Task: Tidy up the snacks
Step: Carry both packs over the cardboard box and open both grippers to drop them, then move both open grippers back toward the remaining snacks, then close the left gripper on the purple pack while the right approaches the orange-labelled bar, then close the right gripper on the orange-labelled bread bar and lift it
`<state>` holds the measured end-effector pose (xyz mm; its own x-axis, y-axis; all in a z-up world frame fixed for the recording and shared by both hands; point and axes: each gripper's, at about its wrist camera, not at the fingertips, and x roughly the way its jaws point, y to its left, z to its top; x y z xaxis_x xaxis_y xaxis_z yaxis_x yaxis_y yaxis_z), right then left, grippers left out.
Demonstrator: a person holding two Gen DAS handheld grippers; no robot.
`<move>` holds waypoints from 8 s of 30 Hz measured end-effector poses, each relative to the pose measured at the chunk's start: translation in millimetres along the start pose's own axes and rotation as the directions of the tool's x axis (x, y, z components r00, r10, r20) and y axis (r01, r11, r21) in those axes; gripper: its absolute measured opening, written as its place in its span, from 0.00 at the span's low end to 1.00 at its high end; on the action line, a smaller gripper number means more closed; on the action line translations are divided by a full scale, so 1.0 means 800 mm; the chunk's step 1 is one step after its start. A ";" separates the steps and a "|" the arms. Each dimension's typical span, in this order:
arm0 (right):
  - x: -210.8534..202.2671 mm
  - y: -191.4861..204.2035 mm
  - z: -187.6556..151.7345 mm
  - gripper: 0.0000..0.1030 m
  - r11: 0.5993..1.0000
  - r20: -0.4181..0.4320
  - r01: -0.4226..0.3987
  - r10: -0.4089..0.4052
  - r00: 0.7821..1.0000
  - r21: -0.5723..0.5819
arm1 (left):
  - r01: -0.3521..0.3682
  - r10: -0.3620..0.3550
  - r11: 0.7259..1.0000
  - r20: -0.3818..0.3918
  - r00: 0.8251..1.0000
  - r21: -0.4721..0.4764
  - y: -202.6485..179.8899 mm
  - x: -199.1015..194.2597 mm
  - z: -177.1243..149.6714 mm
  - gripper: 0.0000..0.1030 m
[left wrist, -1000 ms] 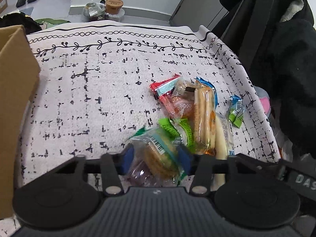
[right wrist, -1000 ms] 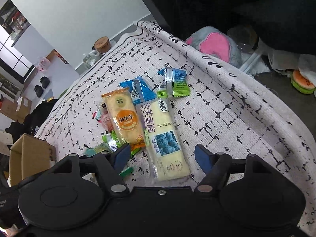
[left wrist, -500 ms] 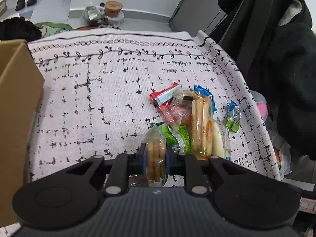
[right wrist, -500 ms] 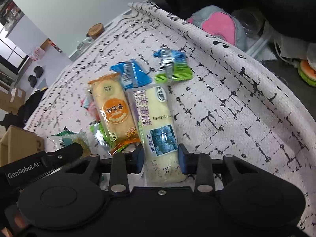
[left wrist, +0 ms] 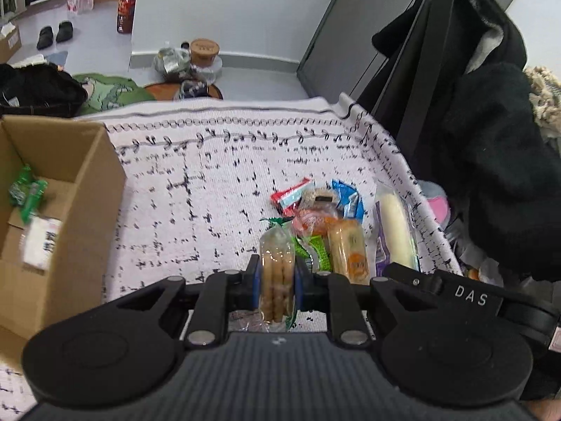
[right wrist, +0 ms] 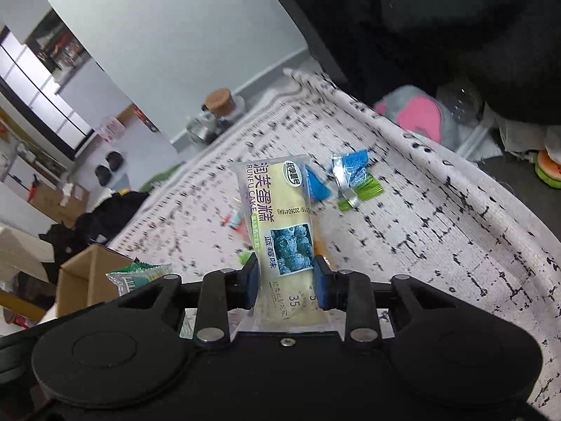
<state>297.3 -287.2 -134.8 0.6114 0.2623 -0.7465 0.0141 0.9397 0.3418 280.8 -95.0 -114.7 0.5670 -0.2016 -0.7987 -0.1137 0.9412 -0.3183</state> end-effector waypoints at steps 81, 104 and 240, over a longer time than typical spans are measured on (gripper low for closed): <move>0.020 0.265 -0.095 0.66 0.962 0.040 -0.209 0.219 0.975 -0.177 | -0.120 0.140 0.971 0.081 0.987 -0.208 0.262 -0.116 0.028 0.53; -0.043 0.174 -0.057 1.00 0.992 0.118 -0.066 0.079 0.990 -0.111 | -0.150 0.166 0.983 0.150 0.975 -0.110 0.165 -0.131 0.028 1.00; 0.023 0.048 -0.017 0.33 0.999 0.009 0.001 -0.001 1.000 0.033 | -0.120 0.120 0.993 -0.003 0.993 -0.003 0.035 -0.040 0.023 0.34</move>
<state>298.1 -243.0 -143.4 0.6184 0.2592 -0.7419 0.0410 0.9321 0.3598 274.3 -57.3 -88.7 0.5465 -0.0878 -0.8328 -0.1832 0.9579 -0.2213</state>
